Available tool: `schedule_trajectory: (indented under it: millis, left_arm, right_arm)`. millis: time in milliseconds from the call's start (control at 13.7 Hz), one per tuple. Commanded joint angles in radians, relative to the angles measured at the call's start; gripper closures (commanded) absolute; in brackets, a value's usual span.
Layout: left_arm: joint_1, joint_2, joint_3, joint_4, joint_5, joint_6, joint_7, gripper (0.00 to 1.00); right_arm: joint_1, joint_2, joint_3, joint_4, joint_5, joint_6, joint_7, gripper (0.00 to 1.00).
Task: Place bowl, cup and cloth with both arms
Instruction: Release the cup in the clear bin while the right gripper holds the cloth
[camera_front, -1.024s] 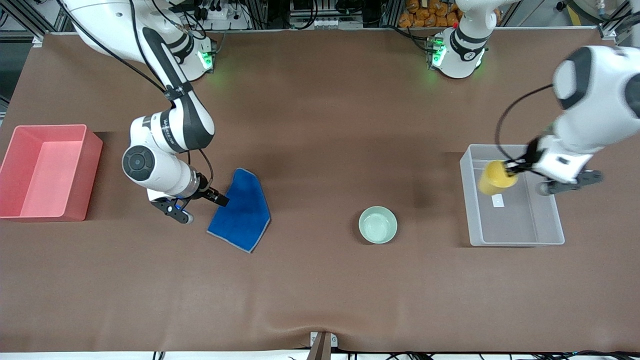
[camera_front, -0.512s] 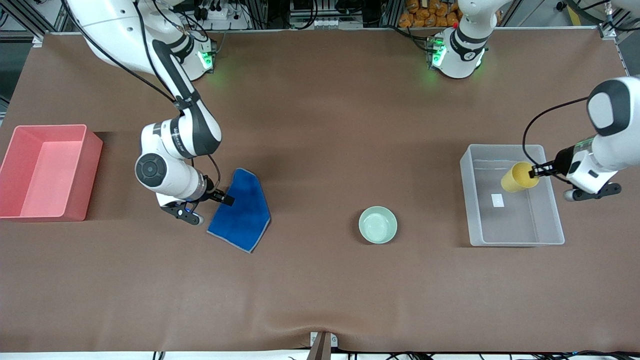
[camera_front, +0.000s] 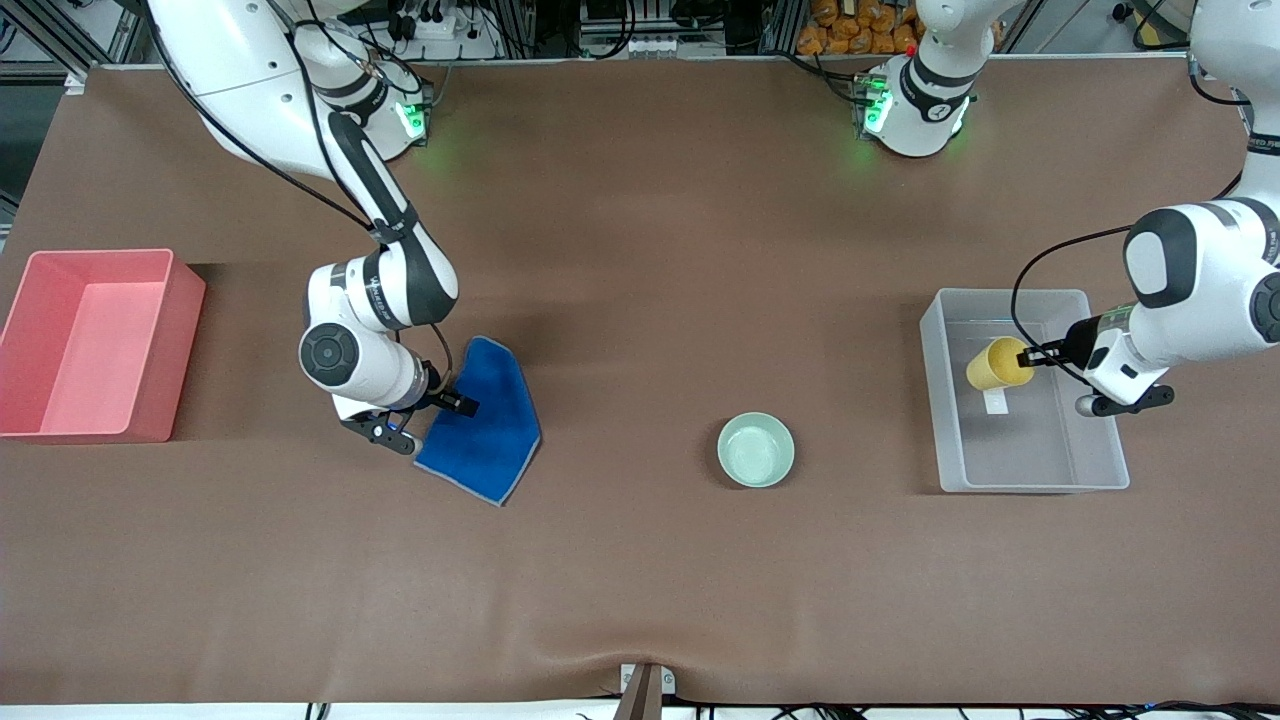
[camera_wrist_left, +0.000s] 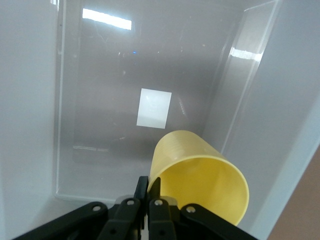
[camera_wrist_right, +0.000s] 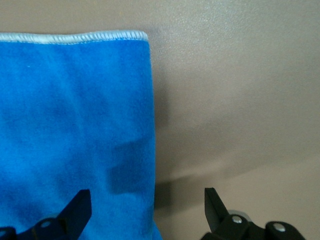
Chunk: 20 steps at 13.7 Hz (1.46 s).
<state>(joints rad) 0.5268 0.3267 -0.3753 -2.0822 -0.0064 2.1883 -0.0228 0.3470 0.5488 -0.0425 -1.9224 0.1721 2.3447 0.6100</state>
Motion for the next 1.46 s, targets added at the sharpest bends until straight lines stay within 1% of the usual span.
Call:
schedule_trajectory:
  millis: [0,73,146,220,293,366,439,512,585,659,732,878,951,1024,1244,1390]
  left_arm:
    - [0.016,0.003,-0.008,-0.029,0.013,0.045,0.015,0.95]
    - [0.016,0.008,-0.007,-0.029,0.017,0.045,0.015,0.82]
    - [0.018,0.014,-0.007,-0.029,0.037,0.045,0.015,0.74]
    - [0.018,0.014,-0.007,-0.027,0.051,0.045,0.014,0.55]
    - [0.018,0.011,-0.007,-0.027,0.051,0.045,0.008,0.2]
    - [0.016,0.002,-0.008,-0.026,0.051,0.039,0.001,0.0]
    - [0.018,-0.014,-0.008,-0.022,0.051,0.024,0.001,0.0]
    - [0.018,-0.035,-0.008,-0.012,0.051,-0.01,-0.002,0.0]
    - [0.018,-0.061,-0.01,0.007,0.051,-0.054,-0.005,0.0]
    - [0.018,-0.087,-0.013,0.028,0.051,-0.094,-0.005,0.0]
    - [0.016,-0.11,-0.014,0.049,0.042,-0.129,-0.005,0.0]
    - [0.012,-0.142,-0.02,0.085,0.037,-0.154,-0.006,0.0]
    - [0.01,-0.144,-0.042,0.109,0.036,-0.156,-0.009,0.0]
    - [0.01,-0.14,-0.071,0.135,0.036,-0.156,-0.029,0.0]
    - [-0.01,-0.095,-0.172,0.229,0.037,-0.156,-0.207,0.0]
    - [-0.092,-0.039,-0.185,0.304,0.048,-0.156,-0.342,0.0]
  right_arm:
    - [0.01,0.016,-0.004,-0.001,0.01,0.021,0.004,0.0]
    - [0.01,0.017,-0.004,0.0,0.012,0.021,0.007,0.0]
    - [0.01,0.017,-0.004,-0.001,0.012,0.019,0.008,0.0]
    - [0.01,0.017,-0.004,-0.001,0.013,0.019,0.008,0.0]
    - [0.01,0.017,-0.004,-0.001,0.013,0.019,0.008,0.0]
    - [0.01,0.017,-0.004,-0.001,0.013,0.019,0.01,0.0]
    - [0.01,0.017,-0.002,-0.004,0.013,0.019,0.01,0.0]
    - [0.01,0.017,-0.002,-0.006,0.017,0.019,0.01,0.03]
    - [0.01,0.017,-0.002,-0.007,0.032,0.021,0.01,0.17]
    - [0.012,0.017,-0.002,-0.007,0.053,0.019,0.008,0.36]
    - [0.021,0.017,-0.002,-0.007,0.055,0.019,0.008,0.53]
    - [0.026,0.017,-0.002,-0.007,0.056,0.019,0.008,0.79]
    - [0.026,0.017,-0.002,-0.007,0.056,0.019,0.008,0.93]
    - [0.026,0.017,-0.002,-0.01,0.055,0.019,0.008,1.0]
    - [0.026,0.016,-0.002,-0.012,0.056,0.016,0.008,1.0]
    - [0.026,0.014,-0.004,-0.012,0.056,0.016,0.007,1.0]
